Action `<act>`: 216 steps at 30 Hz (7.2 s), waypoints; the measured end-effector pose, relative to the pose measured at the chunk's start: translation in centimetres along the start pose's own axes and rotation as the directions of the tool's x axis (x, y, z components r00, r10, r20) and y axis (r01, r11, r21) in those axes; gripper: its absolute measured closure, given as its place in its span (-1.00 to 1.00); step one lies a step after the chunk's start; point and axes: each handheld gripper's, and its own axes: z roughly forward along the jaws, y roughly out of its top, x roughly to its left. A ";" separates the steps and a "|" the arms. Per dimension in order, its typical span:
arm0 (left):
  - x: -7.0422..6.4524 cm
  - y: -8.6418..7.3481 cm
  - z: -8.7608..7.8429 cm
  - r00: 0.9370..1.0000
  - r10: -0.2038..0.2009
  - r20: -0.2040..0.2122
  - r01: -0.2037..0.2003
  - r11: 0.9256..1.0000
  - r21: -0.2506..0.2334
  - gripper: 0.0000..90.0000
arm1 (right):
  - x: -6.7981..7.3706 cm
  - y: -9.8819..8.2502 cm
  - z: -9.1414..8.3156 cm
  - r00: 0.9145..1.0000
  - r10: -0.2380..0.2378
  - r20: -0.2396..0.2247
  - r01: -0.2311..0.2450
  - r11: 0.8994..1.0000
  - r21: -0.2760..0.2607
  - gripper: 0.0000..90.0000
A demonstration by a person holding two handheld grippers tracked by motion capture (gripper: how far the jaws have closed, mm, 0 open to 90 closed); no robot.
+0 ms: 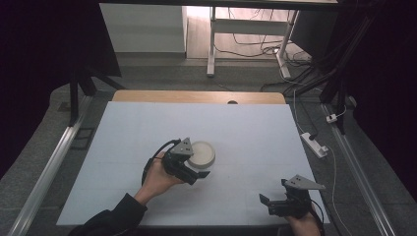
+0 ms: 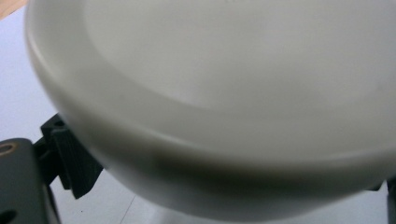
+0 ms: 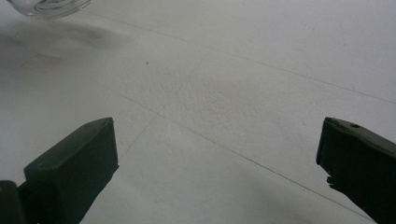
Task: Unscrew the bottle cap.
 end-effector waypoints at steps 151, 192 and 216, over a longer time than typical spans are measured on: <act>-0.1 -0.3 0.2 0.983 0.084 0.161 -0.084 0.996 -0.005 -0.83 | 9.5 13.4 9.6 0.769 -0.353 -0.533 0.251 0.934 -0.255 -0.99; -0.7 -0.3 0.6 0.969 0.131 0.210 -0.138 0.990 0.019 -0.83 | 9.0 13.3 9.5 0.712 -0.409 -0.571 0.315 0.912 -0.261 -0.85; -0.7 0.0 0.2 0.999 0.039 0.030 -0.040 0.999 0.022 -0.83 | 11.1 13.1 9.4 0.890 -0.294 -0.349 0.214 0.944 -0.250 -0.85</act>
